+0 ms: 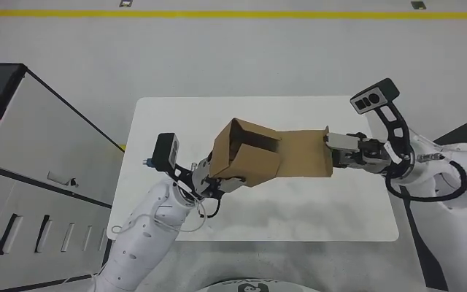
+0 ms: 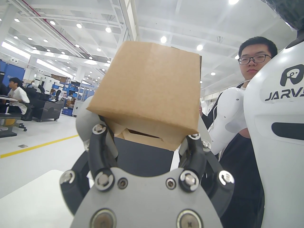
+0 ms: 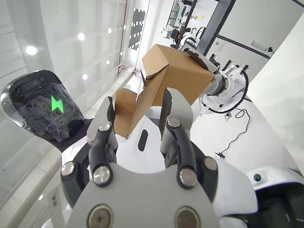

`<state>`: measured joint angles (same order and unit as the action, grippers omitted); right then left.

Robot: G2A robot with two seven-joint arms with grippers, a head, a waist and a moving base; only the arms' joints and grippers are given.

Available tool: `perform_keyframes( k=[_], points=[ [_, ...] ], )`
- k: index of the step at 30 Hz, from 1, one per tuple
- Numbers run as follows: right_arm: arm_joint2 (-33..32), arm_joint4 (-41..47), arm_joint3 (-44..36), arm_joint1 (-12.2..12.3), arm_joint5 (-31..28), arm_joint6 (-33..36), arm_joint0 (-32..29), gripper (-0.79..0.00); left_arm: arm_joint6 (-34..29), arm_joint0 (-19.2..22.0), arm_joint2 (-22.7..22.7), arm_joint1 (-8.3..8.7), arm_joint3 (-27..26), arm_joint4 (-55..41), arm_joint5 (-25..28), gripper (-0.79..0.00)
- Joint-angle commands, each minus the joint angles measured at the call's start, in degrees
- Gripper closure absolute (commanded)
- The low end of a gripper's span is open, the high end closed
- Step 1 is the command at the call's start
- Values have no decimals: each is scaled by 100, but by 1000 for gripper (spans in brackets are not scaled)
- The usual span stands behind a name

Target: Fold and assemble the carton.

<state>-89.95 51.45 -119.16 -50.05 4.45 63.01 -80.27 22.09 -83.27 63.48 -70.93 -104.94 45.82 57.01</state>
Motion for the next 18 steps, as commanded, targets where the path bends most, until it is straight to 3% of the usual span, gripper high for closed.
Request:
perform_keyframes(
  k=[1,7,10,12,18],
  points=[
    [31,23,-13,-9,-28,0,72,-329,2,-25,20,0,-10,-1,5,0],
    [78,10,-37,-21,54,44,218,-274,-7,-63,52,-5,-37,-2,38,0],
    [83,-113,-58,-14,216,68,261,-185,-32,-65,57,-10,-26,5,36,0],
    [82,-128,-72,-15,272,58,271,0,-40,-69,54,-14,-22,-3,27,0],
    [47,-157,-108,-17,350,46,274,0,-63,-80,54,-24,-22,4,39,0]
  ],
)
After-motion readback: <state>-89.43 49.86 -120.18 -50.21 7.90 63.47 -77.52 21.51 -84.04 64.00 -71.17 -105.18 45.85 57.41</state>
